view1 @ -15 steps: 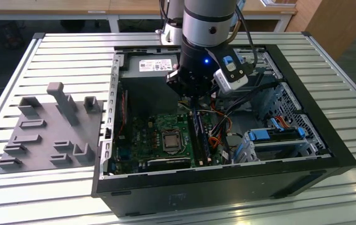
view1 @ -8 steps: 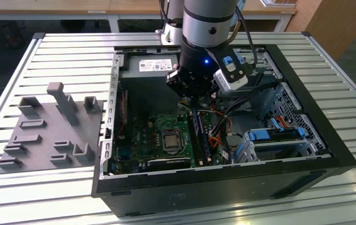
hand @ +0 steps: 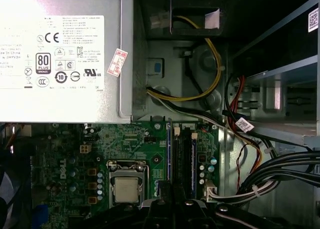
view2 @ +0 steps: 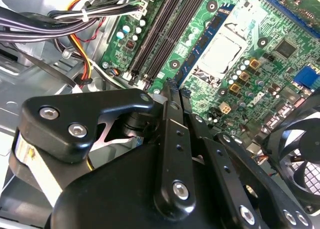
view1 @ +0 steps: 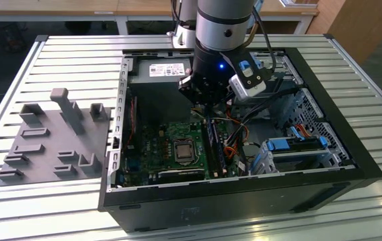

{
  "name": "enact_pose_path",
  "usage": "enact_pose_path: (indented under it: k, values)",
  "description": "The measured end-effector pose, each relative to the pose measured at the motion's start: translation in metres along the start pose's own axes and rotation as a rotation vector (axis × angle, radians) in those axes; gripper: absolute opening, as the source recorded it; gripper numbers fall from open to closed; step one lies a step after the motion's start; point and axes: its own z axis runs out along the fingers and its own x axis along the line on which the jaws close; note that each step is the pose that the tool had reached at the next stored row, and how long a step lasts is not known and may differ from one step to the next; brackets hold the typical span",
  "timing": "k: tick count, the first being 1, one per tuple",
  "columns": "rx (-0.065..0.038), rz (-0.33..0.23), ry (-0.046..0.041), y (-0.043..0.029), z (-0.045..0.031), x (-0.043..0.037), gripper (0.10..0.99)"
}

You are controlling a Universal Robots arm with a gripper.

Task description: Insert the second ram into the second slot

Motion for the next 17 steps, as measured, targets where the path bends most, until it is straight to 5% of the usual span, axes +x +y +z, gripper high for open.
enact_pose_path:
  k: [17]
  values:
    - [0.000,0.003,0.0003,-0.0121,0.0117,-0.0022,0.133]
